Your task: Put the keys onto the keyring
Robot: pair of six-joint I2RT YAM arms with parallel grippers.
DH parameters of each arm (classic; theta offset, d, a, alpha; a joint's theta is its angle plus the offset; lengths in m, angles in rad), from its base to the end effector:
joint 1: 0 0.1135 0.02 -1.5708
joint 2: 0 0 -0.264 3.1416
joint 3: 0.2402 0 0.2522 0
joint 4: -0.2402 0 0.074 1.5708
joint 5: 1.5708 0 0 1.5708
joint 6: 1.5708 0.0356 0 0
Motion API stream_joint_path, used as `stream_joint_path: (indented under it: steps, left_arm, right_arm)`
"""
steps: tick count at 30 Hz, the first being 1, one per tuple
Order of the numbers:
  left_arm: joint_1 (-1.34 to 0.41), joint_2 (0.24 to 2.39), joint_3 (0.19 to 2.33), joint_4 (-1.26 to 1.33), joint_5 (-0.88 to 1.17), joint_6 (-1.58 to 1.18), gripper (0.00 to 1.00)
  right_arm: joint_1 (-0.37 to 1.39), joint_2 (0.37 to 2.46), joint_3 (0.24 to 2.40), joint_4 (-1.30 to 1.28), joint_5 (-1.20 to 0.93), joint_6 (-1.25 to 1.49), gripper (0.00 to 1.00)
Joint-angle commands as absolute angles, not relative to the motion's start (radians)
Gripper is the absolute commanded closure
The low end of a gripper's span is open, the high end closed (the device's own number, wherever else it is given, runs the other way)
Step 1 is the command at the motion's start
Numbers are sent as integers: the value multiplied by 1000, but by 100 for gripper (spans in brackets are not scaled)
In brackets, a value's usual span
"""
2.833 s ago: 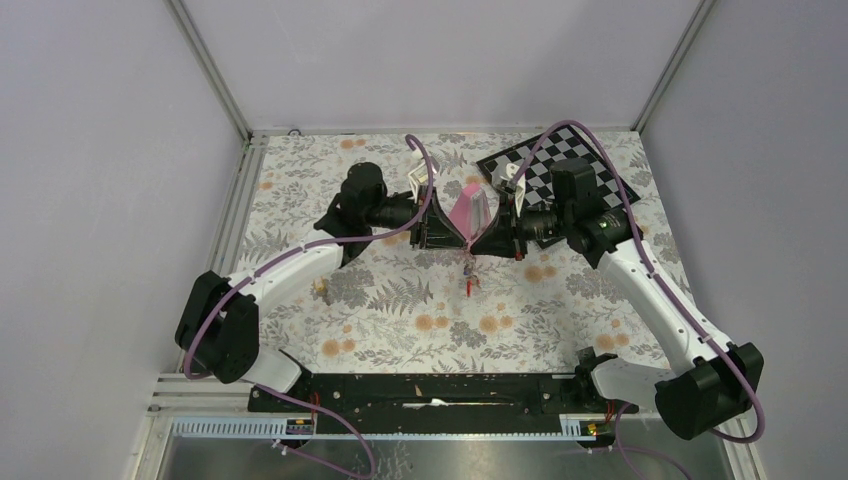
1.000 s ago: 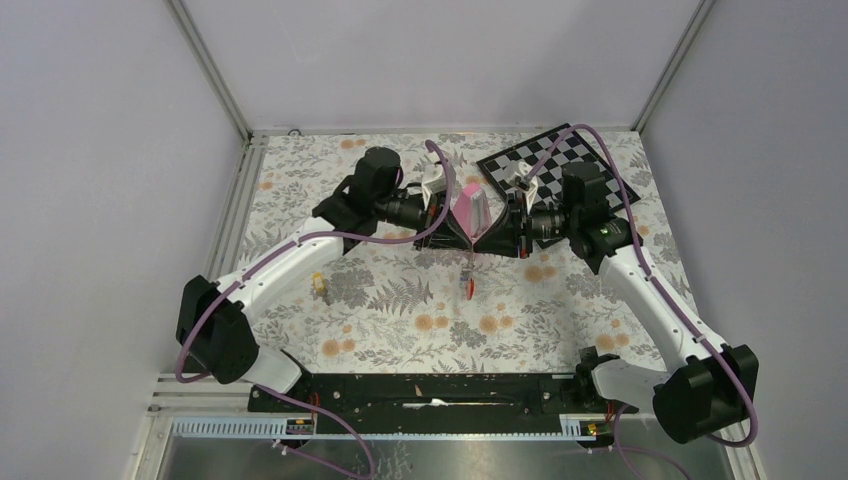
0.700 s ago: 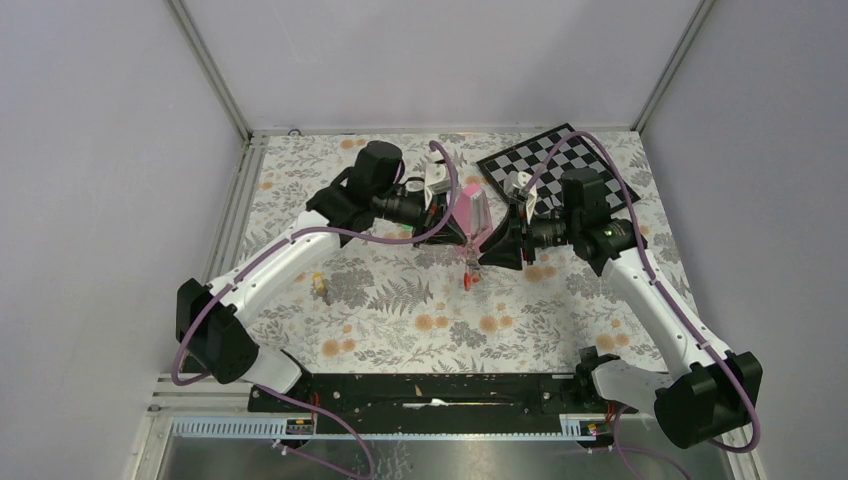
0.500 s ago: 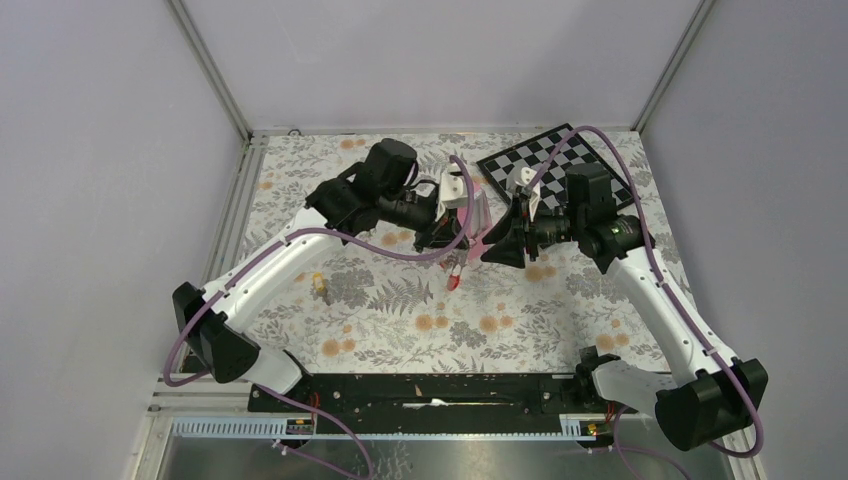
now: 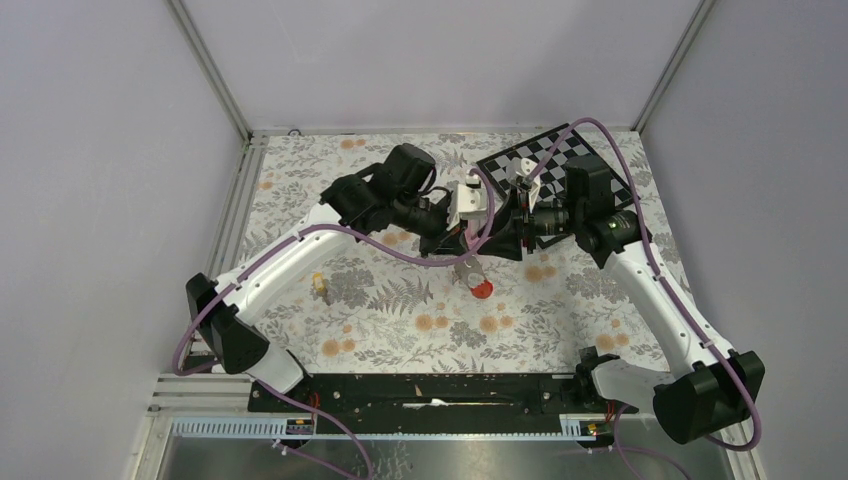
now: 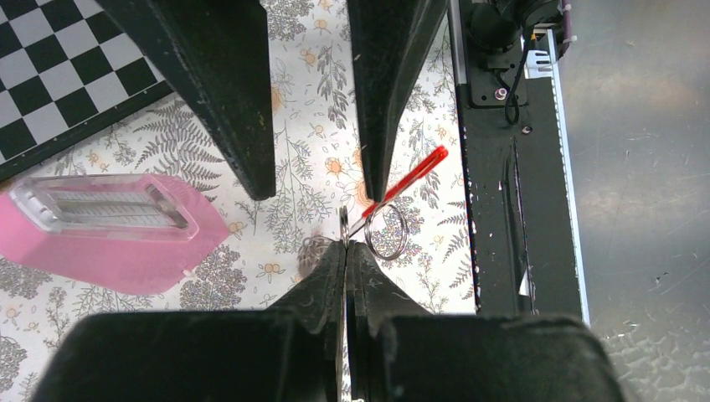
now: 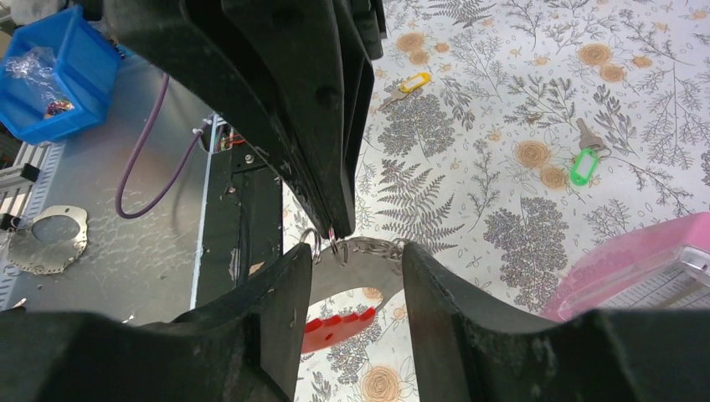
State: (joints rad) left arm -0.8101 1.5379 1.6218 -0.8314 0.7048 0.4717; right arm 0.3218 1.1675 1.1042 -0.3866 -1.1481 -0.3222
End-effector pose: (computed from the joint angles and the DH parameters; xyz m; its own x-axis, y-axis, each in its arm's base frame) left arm 0.2070 -0.2510 0.3889 -0.0179 0.5209 -0.8534 0.9963 -0.0625 -0.0591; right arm 0.2216 0.1081 0.3622 -0.1035 -0.1714 -0.9797 -0.9927 0.0792 0.0911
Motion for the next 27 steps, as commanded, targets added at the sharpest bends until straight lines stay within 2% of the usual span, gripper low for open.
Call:
stream_joint_path:
  steps: [1, 8, 19, 22, 27]
  left_arm:
    - [-826, 1543, 1672, -816, 691, 476, 100]
    - [-832, 1548, 1677, -816, 689, 476, 100]
    - [-833, 1553, 1681, -804, 680, 456, 100]
    - [-833, 1551, 1680, -804, 686, 454, 100]
    - [-833, 1550, 1671, -789, 690, 439, 100]
  right_arm:
    - [338, 1177, 1121, -324, -1185, -291, 51]
    - [346, 1176, 1082, -303, -1175, -289, 57]
    - [353, 1166, 1042, -296, -1180, -292, 53]
    - [355, 1170, 1036, -284, -1177, -279, 59]
    - [356, 1176, 1024, -243, -1190, -245, 77]
